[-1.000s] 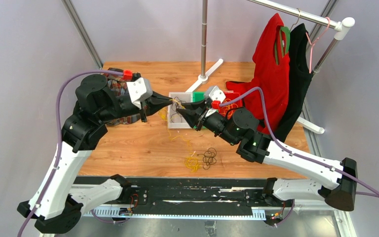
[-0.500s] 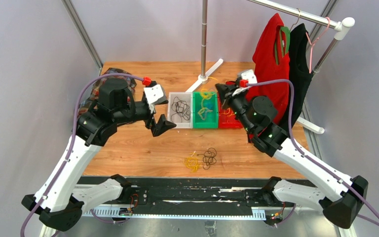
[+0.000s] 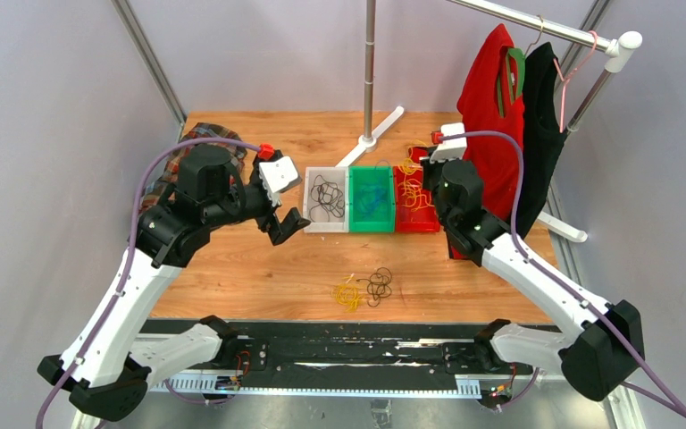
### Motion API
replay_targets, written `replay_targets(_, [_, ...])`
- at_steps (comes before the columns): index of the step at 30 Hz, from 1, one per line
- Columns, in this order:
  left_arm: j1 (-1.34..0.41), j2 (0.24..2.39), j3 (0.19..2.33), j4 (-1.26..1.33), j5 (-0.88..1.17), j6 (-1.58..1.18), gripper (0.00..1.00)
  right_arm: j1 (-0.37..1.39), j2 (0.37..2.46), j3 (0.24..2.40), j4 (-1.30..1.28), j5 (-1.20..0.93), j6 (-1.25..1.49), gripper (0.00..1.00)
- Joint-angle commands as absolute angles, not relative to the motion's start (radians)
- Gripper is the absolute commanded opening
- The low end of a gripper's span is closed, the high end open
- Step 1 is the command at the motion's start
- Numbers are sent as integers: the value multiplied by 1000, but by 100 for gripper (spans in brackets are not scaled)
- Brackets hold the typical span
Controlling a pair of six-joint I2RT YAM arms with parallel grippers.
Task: Untangle the cables
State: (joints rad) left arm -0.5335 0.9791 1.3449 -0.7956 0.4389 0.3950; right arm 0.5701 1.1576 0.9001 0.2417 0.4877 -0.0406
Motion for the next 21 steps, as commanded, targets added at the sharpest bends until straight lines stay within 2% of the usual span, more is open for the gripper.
replay_targets(1, [-538,957,1339,-801,428,418,98,512,1177,901,304,510,-10,0])
replay_targets(21, [-538,963,1344,-829,435,453,98,476,1192,1142,301,344,8,1])
